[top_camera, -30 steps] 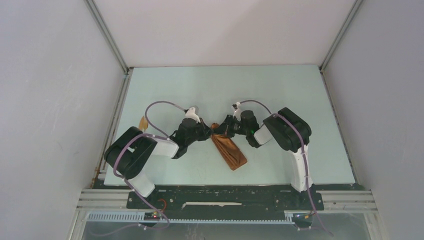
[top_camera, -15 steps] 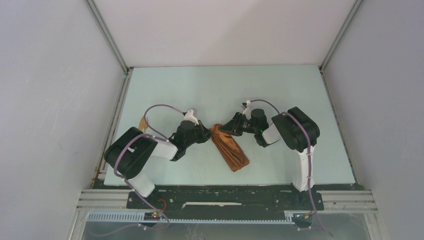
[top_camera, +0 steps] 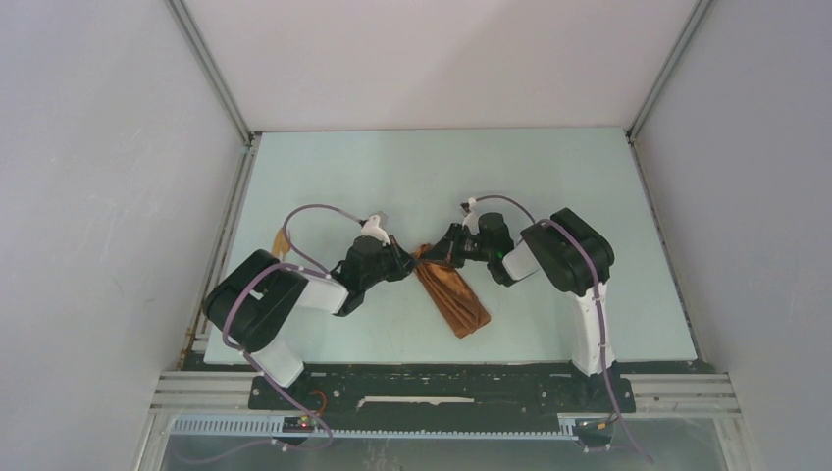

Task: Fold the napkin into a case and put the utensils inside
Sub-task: Stuff the top corner of the smaller-rectangle-folded napkin into the folded napkin.

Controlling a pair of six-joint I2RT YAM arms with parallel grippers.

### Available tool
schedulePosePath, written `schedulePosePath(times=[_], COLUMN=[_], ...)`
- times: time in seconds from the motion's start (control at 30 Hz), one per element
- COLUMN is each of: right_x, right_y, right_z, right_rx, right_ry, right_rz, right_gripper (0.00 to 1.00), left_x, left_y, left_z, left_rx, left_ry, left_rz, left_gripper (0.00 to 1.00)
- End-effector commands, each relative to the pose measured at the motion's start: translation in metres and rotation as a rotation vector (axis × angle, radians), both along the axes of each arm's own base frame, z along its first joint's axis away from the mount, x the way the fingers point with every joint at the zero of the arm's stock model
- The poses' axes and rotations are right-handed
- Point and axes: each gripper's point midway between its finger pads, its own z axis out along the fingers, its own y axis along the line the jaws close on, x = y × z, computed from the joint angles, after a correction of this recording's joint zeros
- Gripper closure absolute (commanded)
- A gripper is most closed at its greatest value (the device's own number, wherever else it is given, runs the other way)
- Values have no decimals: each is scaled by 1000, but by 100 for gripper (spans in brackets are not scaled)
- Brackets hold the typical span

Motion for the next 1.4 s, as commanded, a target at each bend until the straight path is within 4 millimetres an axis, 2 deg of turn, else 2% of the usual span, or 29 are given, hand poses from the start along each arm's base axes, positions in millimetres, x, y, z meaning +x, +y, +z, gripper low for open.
schedulePosePath(times=[0.0, 0.17, 0.23, 0.3, 0.4, 0.57, 0.7, 0.83, 0.93, 1.0, 1.17, 1.37], right_x=[0, -17, -12, -9, -12, -22, -31, -26, -22, -18, -14, -14], right_y=[9, 40, 30, 15, 6, 0, -13, -25, -28, -30, -21, -15], right_z=[-13, -25, -24, -12, 12, 37, 36, 33, 36, 36, 26, 11], right_rx=[-19, -72, -76, -62, -99, -138, -246, -483, -684, -780, -847, -947], right_ry=[23, 15, 21, 25, -12, -30, -69, -246, -380, -422, -439, -475], right_rz=[-17, 25, 16, 15, 45, 80, 123, 169, 210, 230, 269, 274], right_gripper=[93, 96, 96, 92, 83, 72, 63, 58, 58, 60, 62, 60], left_x=[6, 7, 8, 8, 6, 0, -10, -20, -29, -35, -35, -25], left_y=[-6, -8, -5, -3, -2, 0, 11, 29, 41, 41, 33, 21], left_z=[21, 15, 13, 14, 15, 22, 35, 42, 29, 17, 3, -1], left_rx=[-47, -46, -41, -36, -27, -19, 10, 52, 56, 19, -18, -78], left_ry=[-44, 6, 15, 15, 11, 4, -2, 53, 193, 281, 354, 364], left_rz=[-13, 3, 23, 26, 19, -1, 7, 55, 92, 95, 81, 74], left_gripper=[100, 100, 100, 100, 96, 71, 54, 44, 41, 41, 40, 52])
